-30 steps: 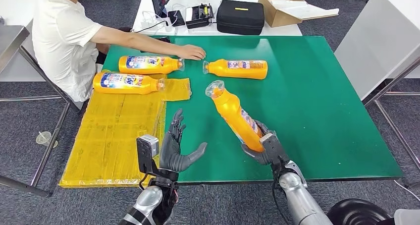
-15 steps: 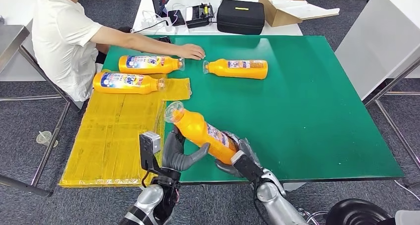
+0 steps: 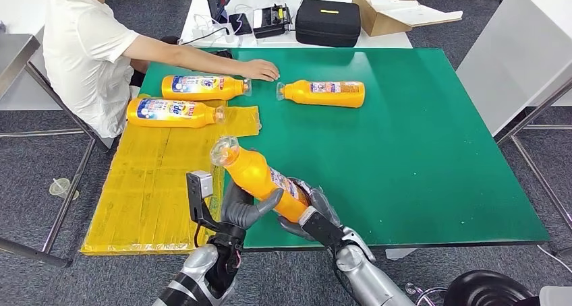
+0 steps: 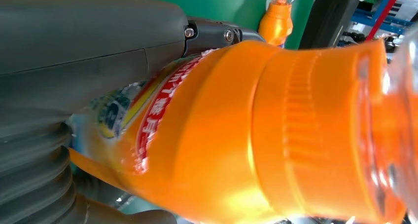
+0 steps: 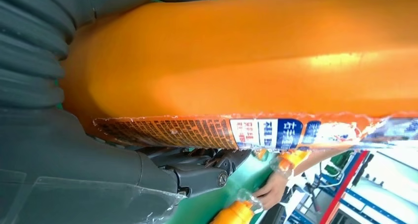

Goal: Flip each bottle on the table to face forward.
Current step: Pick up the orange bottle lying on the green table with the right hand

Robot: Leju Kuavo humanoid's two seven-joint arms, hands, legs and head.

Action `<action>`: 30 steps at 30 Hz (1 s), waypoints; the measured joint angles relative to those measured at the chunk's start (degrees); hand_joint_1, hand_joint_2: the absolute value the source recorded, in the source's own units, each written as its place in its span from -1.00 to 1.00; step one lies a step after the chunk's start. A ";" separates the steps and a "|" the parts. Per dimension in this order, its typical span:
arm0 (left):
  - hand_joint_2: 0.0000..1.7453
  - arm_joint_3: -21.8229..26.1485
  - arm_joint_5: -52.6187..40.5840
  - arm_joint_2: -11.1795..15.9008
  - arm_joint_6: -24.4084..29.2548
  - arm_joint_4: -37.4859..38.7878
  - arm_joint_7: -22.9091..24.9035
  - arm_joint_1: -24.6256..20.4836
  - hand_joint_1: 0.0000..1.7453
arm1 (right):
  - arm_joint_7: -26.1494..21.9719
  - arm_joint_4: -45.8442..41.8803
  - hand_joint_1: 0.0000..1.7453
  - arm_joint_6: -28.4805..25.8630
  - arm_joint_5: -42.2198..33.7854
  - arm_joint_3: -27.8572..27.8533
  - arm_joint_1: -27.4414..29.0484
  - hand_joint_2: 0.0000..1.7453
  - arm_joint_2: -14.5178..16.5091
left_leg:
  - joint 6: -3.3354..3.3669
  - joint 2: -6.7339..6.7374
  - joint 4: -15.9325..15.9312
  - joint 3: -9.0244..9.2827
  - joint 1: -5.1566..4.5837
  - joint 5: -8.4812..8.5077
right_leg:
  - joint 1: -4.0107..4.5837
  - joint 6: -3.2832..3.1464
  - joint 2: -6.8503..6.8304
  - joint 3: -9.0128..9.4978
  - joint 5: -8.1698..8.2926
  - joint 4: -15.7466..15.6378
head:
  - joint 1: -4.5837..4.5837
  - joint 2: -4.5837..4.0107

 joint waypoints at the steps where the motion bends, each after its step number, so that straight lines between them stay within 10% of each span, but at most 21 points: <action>1: 1.00 0.11 0.34 0.00 -0.30 0.07 0.03 -0.13 -1.00 | -0.08 0.12 0.92 0.05 -0.01 0.23 -0.15 1.00 0.02 | 0.00 0.00 0.00 0.00 0.00 0.00 | 0.00 0.00 0.00 0.00 0.00 0.00 | 0.01 0.00; 2: 1.00 0.23 0.69 0.00 -0.52 0.09 0.01 -0.22 -0.90 | -0.20 0.25 0.91 0.17 -0.03 0.43 -0.30 1.00 0.03 | 0.00 0.00 0.00 0.00 0.00 0.00 | 0.00 0.00 0.00 0.00 0.00 0.00 | 0.01 0.00; 6: 1.00 0.92 2.89 -0.02 -1.36 0.10 -0.79 -0.43 0.93 | -0.72 0.81 0.87 0.86 -0.55 1.48 -0.85 1.00 0.05 | 0.00 0.00 0.00 0.00 0.00 0.00 | 0.00 0.00 0.00 0.00 0.00 0.00 | 0.00 0.00; 7: 1.00 1.16 3.45 -0.07 -1.50 0.08 -1.11 -0.42 1.00 | -0.75 0.97 0.86 0.99 -0.81 1.75 -0.98 1.00 0.09 | 0.00 0.00 0.00 0.00 0.00 0.00 | 0.00 0.00 0.00 0.00 0.00 0.00 | 0.00 0.00; 10: 1.00 1.72 4.55 -0.30 -1.84 -0.26 -1.89 -0.21 1.00 | -0.81 1.43 0.69 1.22 -1.62 2.41 -1.33 1.00 0.17 | 0.00 0.00 0.00 0.00 0.00 0.00 | 0.00 0.00 0.00 0.00 0.00 0.00 | 0.00 0.00; 15: 1.00 2.44 5.52 -0.37 -3.64 -1.76 -3.04 0.76 1.00 | -1.09 1.89 -0.97 1.88 -2.67 3.21 -1.67 1.00 0.19 | 0.00 0.00 0.00 -0.01 0.00 0.00 | 0.00 0.00 0.00 -0.03 0.00 0.00 | -0.01 0.00; 30: 1.00 3.47 3.02 -0.32 -3.95 -5.57 -5.13 1.92 1.00 | -1.24 3.26 -1.00 -0.27 -6.50 2.46 -1.07 1.00 1.43 | 0.00 0.00 0.00 -0.02 0.00 0.00 | 0.00 0.00 0.00 -0.02 0.00 0.00 | 0.01 0.00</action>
